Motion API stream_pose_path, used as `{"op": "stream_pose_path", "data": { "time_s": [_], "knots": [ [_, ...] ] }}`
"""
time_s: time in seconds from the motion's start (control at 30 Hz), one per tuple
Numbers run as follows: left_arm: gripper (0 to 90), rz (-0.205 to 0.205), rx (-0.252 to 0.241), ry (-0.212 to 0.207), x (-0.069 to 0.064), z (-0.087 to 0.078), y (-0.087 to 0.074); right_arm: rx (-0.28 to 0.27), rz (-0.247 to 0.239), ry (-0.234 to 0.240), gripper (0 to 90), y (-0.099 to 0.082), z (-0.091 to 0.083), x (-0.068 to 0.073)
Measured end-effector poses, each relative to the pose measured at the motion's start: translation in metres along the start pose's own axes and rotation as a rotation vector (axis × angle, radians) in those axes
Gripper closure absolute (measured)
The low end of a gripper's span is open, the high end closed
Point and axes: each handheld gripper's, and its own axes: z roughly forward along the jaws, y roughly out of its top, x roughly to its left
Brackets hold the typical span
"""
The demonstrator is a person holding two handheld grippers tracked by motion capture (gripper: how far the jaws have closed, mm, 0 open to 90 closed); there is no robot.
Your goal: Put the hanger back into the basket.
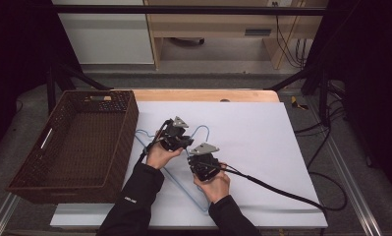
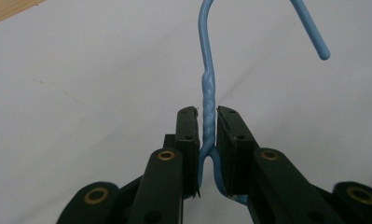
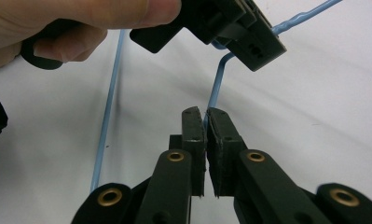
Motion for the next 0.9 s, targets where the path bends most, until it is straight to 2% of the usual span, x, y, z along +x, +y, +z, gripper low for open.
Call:
{"op": "stream_pose_path", "data": {
  "time_s": [0.27, 0.37, 0.47, 0.5, 0.57, 0.63, 0.67, 0.7, 0.73, 0.8, 0.9],
  "knots": [
    [79.4, 0.011, -0.012, -0.009, -0.002, -0.005, 0.000, 0.002, 0.016, 0.013, 85.0, -0.001, -0.002, -0.001],
    [79.4, 0.009, -0.029, -0.016, -0.004, -0.008, 0.001, 0.000, 0.029, 0.049, 77.8, 0.000, -0.005, -0.004],
    [79.4, 0.022, -0.034, -0.014, -0.007, -0.013, 0.002, 0.000, 0.032, 0.054, 70.6, 0.004, -0.012, -0.007],
    [79.4, 0.027, -0.033, -0.014, -0.008, -0.015, 0.002, 0.006, 0.035, 0.064, 65.6, 0.006, -0.016, -0.009],
    [79.4, 0.023, -0.062, -0.012, -0.009, -0.017, 0.002, 0.005, 0.027, 0.075, 62.4, 0.008, -0.018, -0.012],
    [79.4, 0.031, -0.067, -0.010, -0.010, -0.021, 0.002, 0.033, 0.037, 0.089, 57.6, 0.011, -0.021, -0.016],
    [79.4, 0.033, -0.074, -0.007, -0.011, -0.022, 0.002, 0.038, 0.039, 0.097, 57.0, 0.012, -0.021, -0.017],
    [79.4, 0.032, -0.074, -0.007, -0.011, -0.023, 0.002, 0.053, 0.063, 0.111, 57.2, 0.013, -0.020, -0.018],
    [79.4, 0.037, -0.075, -0.007, -0.012, -0.025, 0.002, 0.055, 0.056, 0.118, 57.2, 0.013, -0.019, -0.019],
    [79.4, 0.038, -0.086, -0.010, -0.014, -0.027, 0.002, 0.054, 0.081, 0.134, 58.6, 0.014, -0.016, -0.020],
    [79.3, 0.040, -0.095, -0.009, -0.015, -0.029, 0.001, 0.070, 0.114, 0.166, 67.0, 0.014, -0.008, -0.021]
  ]
}}
